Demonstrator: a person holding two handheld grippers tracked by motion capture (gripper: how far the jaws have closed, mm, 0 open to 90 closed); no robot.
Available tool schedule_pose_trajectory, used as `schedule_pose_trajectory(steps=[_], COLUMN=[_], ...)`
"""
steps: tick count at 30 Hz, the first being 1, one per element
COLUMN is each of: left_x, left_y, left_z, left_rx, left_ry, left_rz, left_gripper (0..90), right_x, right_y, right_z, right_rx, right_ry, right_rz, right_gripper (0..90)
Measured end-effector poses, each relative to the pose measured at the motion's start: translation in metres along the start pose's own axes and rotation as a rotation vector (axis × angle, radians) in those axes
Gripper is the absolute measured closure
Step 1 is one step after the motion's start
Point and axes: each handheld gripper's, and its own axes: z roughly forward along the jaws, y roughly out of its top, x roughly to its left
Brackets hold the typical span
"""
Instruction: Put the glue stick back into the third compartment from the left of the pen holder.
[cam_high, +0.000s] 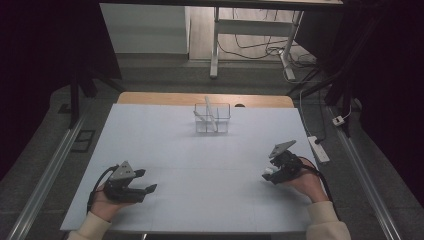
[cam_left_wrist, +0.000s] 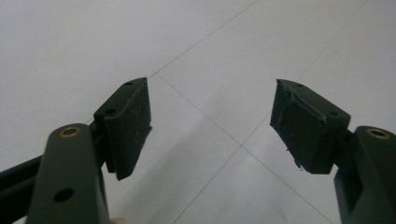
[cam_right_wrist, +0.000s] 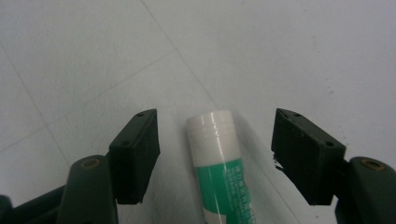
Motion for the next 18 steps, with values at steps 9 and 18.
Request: schedule_pose_trajectory(steps=[9,18], left_x=[-0.0004,-0.0005], left_y=[-0.0002,-0.0003], left_z=[0.0008,0.0006], left_rx=[0.007,0.006], left_ry=[-0.002,-0.001], left_rz=[0.006,0.010], left_gripper=[29.3,29.3], right_x=[-0.0014,-0.0038], right_y=[-0.0047,-0.0067], right_z=[0.0053,0.0068], right_rx=[0.024,0.034], right_ry=[0.015,0.039], right_rz=[-0.017,-0.030], right_gripper=[52.3,63.7])
